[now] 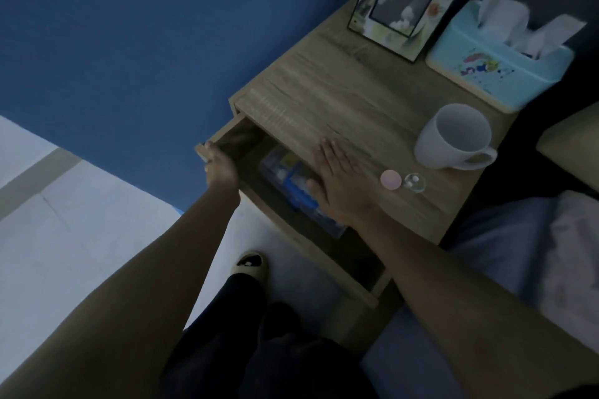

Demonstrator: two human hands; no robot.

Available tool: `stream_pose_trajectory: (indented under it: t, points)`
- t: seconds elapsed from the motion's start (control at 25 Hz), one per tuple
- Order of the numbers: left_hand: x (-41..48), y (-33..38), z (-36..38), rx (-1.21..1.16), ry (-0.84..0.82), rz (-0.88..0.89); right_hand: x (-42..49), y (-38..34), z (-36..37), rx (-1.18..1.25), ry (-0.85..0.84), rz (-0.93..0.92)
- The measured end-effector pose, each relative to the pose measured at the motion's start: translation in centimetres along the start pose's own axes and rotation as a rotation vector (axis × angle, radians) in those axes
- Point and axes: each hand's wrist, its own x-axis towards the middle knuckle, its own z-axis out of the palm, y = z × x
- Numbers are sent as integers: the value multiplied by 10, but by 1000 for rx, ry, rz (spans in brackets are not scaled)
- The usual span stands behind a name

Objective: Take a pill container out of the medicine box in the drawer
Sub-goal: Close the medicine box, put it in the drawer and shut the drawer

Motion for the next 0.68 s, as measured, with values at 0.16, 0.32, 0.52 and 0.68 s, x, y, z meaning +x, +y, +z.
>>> stream_pose_trajectory:
  t: [0.16,0.32,0.52,0.68]
  points:
    - [5,11,36,-30,-55,20,0,-1,1,33,14,0]
    - [3,20,65,-132,-156,106,-1,-3,-2,10,27,7]
    - [5,27,81,-265,-244,162,-2,-5,-8,47,-11,-1]
    - [0,29,78,-206,-231,162,-5,-7,-10,54,-22,8]
